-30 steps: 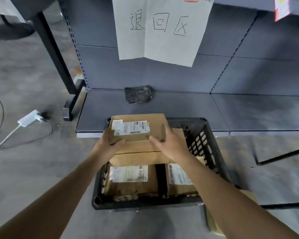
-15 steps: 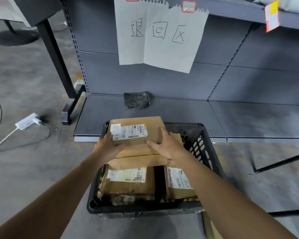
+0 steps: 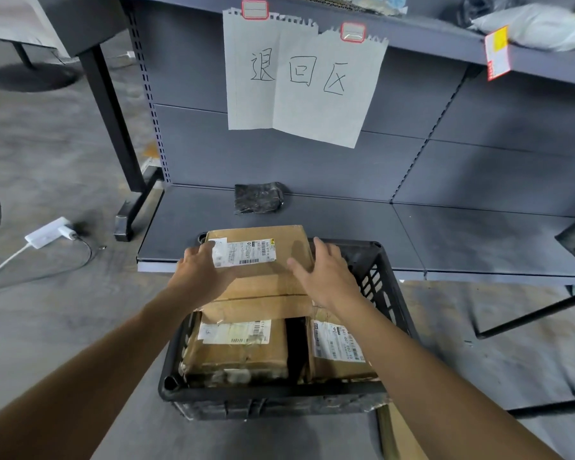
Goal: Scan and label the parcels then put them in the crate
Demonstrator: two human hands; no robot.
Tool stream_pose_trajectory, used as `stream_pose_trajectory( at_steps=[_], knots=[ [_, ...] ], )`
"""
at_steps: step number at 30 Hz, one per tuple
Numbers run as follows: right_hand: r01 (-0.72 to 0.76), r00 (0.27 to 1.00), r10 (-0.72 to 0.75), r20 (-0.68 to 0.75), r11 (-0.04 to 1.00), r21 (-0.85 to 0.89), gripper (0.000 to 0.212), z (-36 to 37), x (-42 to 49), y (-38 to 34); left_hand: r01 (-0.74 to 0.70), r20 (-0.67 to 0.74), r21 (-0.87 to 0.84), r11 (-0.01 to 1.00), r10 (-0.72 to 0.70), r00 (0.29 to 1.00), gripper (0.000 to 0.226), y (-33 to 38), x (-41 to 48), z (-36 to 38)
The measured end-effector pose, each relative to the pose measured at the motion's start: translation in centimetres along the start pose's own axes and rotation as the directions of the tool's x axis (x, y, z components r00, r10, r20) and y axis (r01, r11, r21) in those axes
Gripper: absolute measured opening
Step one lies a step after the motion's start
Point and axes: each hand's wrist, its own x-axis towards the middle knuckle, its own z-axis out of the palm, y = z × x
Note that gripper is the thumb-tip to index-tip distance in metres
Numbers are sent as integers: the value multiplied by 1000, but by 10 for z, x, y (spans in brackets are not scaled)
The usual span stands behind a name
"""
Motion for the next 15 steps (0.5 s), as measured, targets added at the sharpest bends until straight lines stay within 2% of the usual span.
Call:
stream_pose_trajectory(
  at_steps=[2, 5, 8, 15],
  knots=[
    [52, 998, -51, -44, 998, 33, 81, -7, -11, -1, -7, -27, -29, 1000, 6, 1000, 69, -2, -1, -8],
    [118, 990, -112, -91, 991, 66, 76, -19, -25, -3, 23, -41, -61, 998, -26, 999, 64, 2, -5, -21],
    [161, 983, -150, -110, 982, 102, 75, -29, -35, -6, -12, -67, -67, 998, 8, 998, 74, 9, -6, -30],
    [124, 990, -107, -96, 973, 194, 74, -60, -57, -27, -53, -90, -128, 990, 42, 995, 81, 36, -24, -59]
  ],
)
